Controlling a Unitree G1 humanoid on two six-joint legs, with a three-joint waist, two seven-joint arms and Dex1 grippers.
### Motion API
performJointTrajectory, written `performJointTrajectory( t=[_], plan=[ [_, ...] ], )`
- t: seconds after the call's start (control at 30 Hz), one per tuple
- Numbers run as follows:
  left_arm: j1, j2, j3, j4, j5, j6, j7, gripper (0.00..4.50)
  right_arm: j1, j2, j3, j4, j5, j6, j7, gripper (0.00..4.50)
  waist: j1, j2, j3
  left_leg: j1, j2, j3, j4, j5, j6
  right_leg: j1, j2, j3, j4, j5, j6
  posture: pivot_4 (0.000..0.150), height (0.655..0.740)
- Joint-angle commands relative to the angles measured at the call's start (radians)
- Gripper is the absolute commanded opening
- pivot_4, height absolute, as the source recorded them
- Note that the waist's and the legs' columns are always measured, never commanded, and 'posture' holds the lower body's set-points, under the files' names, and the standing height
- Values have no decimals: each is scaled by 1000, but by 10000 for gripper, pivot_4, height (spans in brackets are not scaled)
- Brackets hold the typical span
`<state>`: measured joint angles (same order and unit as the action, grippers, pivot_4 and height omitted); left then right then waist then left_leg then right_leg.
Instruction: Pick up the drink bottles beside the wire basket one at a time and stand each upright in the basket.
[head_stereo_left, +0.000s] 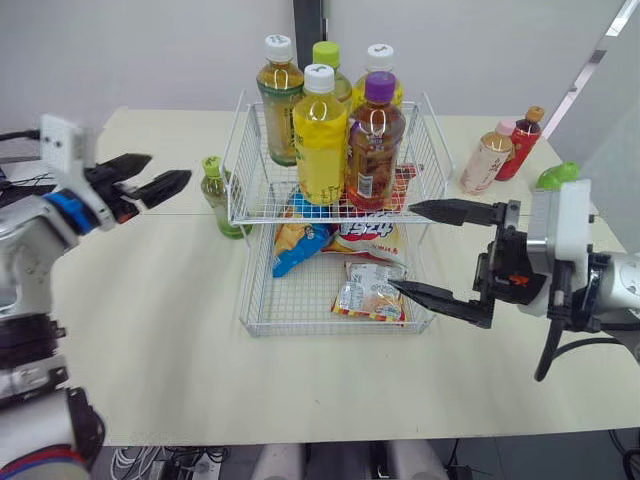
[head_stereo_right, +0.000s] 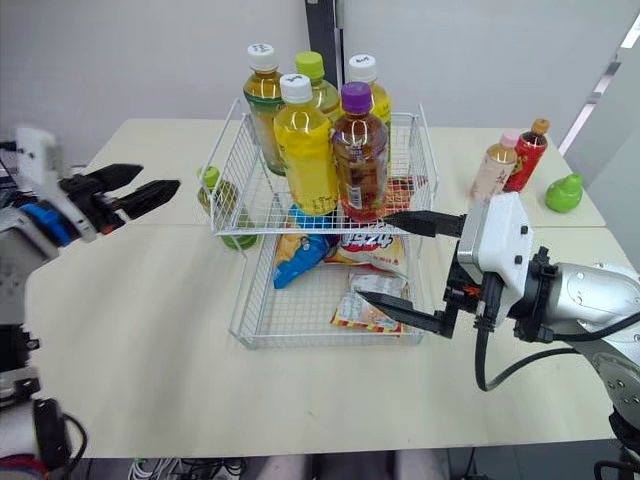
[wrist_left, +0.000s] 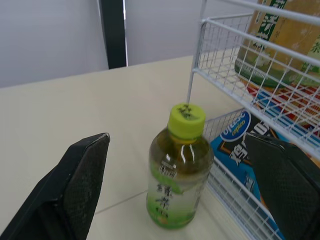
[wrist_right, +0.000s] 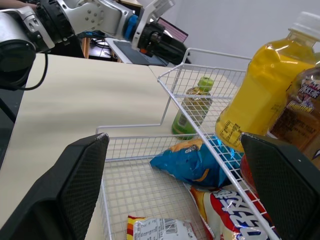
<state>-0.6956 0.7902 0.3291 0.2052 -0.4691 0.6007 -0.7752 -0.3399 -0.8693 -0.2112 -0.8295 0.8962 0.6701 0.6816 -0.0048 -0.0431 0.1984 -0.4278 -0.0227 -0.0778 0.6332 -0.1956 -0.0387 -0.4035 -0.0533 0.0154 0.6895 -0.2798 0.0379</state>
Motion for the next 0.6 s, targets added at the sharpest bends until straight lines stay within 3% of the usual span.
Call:
performJointTrajectory(
  t=[0.03, 0.33, 0.53, 0.6],
  plan=[
    [-60, -36, -38, -4, 46, -22, 88, 44638, 27, -20, -56, -36, 3, -38, 17, 45000, -2, 0, 0, 0, 0, 0, 0, 0, 0, 0, 0, 0, 0, 0, 0, 1500, 7400],
    [-83, -161, -103, -6, 136, -12, 287, 44638, 18, -11, -3, -43, -19, -41, -14, 45000, -10, 0, 0, 0, 0, -1, 0, 0, 0, 0, 0, 0, 0, 0, 0, 1500, 7400],
    [-91, -200, -122, 12, 168, -19, 323, 44638, 15, -9, 20, -45, -29, -47, -26, 45000, -10, 0, 0, 0, 0, -1, 0, 0, 0, 0, 0, 0, 0, 0, 0, 1500, 7400],
    [-94, -202, -123, 17, 174, -24, 328, 40853, 14, -11, 24, -44, -31, -46, -29, 45000, -10, 0, 0, 0, 0, -1, 0, 0, 0, 0, 0, 0, 0, 0, 0, 1500, 7400]
  ],
)
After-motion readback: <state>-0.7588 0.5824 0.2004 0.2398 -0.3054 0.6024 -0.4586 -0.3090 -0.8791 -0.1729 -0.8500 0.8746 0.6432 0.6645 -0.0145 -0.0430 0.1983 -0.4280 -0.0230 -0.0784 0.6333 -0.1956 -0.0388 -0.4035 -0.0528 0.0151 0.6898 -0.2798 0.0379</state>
